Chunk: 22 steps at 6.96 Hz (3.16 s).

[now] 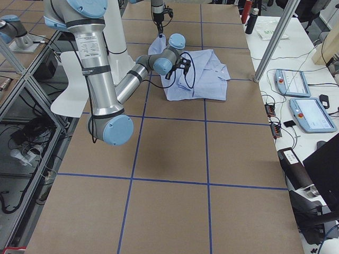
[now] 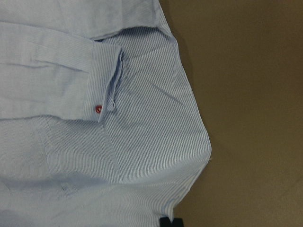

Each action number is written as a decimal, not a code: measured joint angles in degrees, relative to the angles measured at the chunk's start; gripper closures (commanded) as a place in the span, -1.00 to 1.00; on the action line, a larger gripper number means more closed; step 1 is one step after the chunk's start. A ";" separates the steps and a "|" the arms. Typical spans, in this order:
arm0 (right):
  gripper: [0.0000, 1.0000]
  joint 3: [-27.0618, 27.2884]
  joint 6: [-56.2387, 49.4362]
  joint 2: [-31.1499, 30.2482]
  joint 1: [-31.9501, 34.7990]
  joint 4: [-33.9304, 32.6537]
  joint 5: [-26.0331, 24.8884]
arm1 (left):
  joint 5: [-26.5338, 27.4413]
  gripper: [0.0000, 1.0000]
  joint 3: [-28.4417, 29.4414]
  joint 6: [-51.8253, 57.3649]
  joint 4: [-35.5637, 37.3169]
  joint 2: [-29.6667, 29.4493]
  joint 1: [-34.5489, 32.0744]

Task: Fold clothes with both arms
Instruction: 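Lift the hem with both grippers and fold it toward the collar, then lay the hem down near the collar with both grippers and release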

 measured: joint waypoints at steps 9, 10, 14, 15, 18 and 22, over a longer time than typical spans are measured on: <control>1.00 -22.32 -0.48 16.65 10.04 4.70 0.22 | -3.04 1.00 19.93 13.60 -5.58 -9.27 -18.95; 1.00 -24.68 -0.41 17.37 10.82 7.19 0.21 | -3.06 1.00 20.98 14.65 -6.55 -9.50 -20.34; 1.00 -34.24 -0.63 24.11 12.99 9.34 0.18 | -3.13 1.00 29.69 16.91 -12.27 -12.93 -23.41; 1.00 -37.07 -0.69 26.03 13.65 9.85 0.14 | -3.13 1.00 32.75 17.12 -15.42 -13.42 -24.51; 1.00 -45.19 -0.68 30.12 14.62 13.68 -0.30 | -3.31 1.00 39.13 19.25 -20.15 -15.54 -27.52; 1.00 -51.41 -0.71 31.52 14.04 15.74 -1.36 | -3.30 1.00 49.32 18.99 -30.05 -18.05 -28.00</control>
